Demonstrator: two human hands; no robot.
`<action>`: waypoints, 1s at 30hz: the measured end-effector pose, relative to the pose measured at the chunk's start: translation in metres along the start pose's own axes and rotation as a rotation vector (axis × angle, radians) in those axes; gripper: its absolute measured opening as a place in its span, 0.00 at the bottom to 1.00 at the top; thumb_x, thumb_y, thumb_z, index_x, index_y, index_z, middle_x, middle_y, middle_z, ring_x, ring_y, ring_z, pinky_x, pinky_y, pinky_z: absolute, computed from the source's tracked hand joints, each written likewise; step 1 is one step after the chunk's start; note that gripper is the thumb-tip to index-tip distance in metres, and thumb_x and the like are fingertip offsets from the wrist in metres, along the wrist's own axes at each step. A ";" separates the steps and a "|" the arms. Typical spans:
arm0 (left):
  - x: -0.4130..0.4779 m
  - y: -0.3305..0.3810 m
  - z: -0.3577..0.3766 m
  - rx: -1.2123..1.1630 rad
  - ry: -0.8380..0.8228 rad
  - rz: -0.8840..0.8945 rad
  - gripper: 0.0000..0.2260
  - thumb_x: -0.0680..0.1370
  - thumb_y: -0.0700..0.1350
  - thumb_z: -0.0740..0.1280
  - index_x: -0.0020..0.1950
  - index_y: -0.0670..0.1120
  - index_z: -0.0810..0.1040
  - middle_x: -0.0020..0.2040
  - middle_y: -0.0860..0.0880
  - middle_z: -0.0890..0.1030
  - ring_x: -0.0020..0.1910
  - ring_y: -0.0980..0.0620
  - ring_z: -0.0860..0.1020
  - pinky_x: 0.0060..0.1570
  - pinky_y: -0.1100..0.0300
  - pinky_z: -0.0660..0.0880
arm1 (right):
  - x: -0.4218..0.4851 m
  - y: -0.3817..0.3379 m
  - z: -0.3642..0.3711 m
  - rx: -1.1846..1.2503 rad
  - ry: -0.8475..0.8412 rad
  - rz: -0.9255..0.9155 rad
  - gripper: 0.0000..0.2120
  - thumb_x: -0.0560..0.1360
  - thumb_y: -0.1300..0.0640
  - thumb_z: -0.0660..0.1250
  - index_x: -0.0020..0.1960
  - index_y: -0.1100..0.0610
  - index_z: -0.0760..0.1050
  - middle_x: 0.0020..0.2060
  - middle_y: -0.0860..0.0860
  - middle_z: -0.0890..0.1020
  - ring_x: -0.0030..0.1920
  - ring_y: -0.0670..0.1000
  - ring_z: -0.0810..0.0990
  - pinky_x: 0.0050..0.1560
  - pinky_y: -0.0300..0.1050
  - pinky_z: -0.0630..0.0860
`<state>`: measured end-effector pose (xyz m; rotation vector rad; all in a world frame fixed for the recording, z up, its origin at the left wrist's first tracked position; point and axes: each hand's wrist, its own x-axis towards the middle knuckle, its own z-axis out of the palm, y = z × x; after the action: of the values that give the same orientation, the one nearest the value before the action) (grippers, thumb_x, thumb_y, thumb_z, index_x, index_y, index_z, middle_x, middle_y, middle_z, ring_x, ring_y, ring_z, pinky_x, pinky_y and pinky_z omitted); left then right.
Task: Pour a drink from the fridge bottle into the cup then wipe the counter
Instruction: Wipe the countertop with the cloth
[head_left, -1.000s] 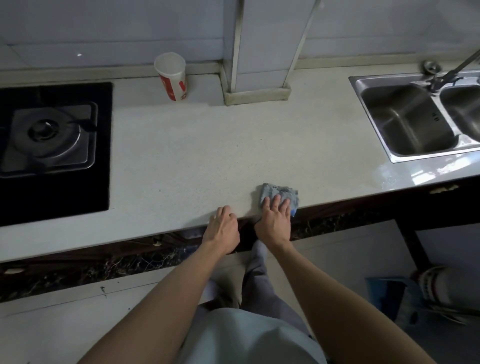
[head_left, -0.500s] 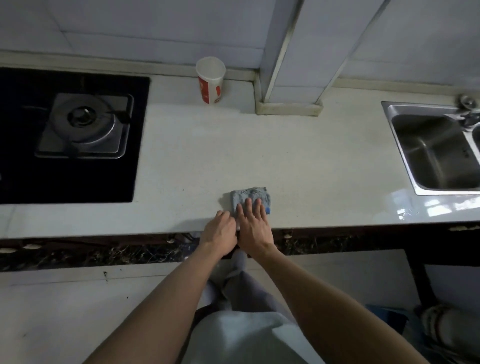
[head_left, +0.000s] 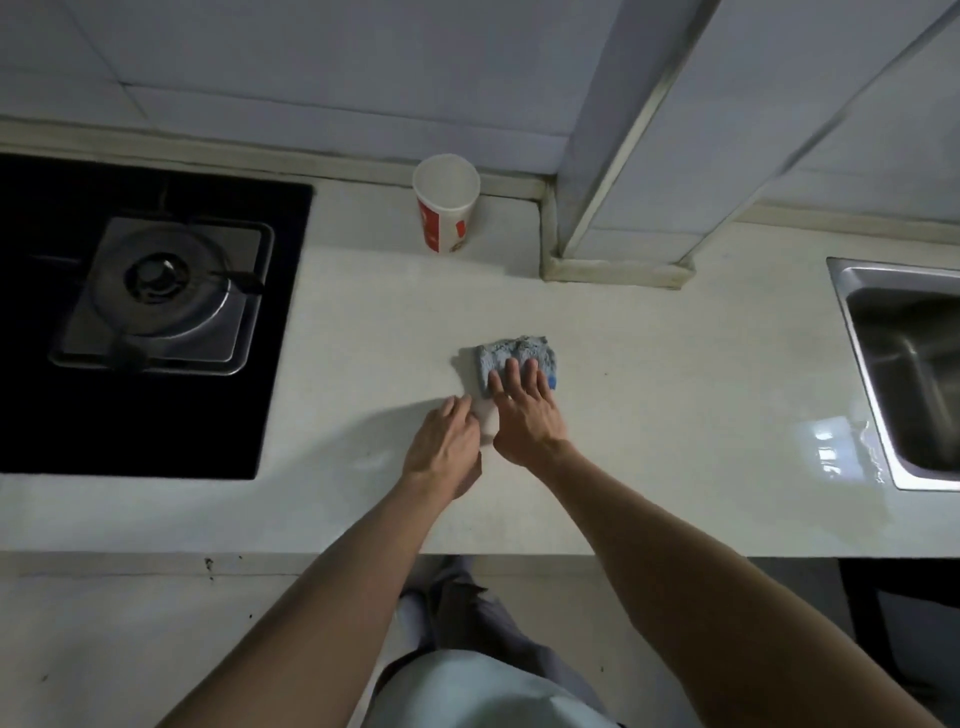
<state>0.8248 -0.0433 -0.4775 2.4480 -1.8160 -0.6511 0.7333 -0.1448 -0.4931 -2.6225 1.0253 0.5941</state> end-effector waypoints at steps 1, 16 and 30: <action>0.009 -0.001 -0.002 0.011 -0.003 0.000 0.19 0.78 0.41 0.61 0.68 0.40 0.73 0.71 0.43 0.68 0.70 0.46 0.66 0.72 0.52 0.63 | 0.014 0.003 -0.006 -0.001 0.005 -0.007 0.40 0.77 0.53 0.62 0.80 0.56 0.42 0.79 0.59 0.41 0.77 0.64 0.36 0.77 0.55 0.36; 0.060 -0.018 -0.018 -0.053 -0.049 -0.085 0.19 0.78 0.41 0.61 0.69 0.39 0.71 0.72 0.42 0.67 0.70 0.45 0.67 0.70 0.52 0.67 | 0.187 0.036 -0.107 -0.017 -0.004 0.051 0.31 0.74 0.53 0.66 0.75 0.57 0.63 0.68 0.59 0.73 0.68 0.60 0.70 0.71 0.53 0.65; 0.059 -0.029 -0.016 -0.109 -0.060 -0.036 0.25 0.81 0.42 0.60 0.78 0.41 0.60 0.80 0.44 0.55 0.79 0.47 0.54 0.78 0.55 0.54 | 0.242 0.040 -0.121 0.007 0.037 0.107 0.49 0.73 0.53 0.69 0.80 0.53 0.37 0.79 0.58 0.46 0.78 0.63 0.46 0.76 0.62 0.52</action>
<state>0.8700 -0.0923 -0.4893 2.4211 -1.7106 -0.8125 0.9008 -0.3610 -0.5025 -2.5942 1.1829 0.5657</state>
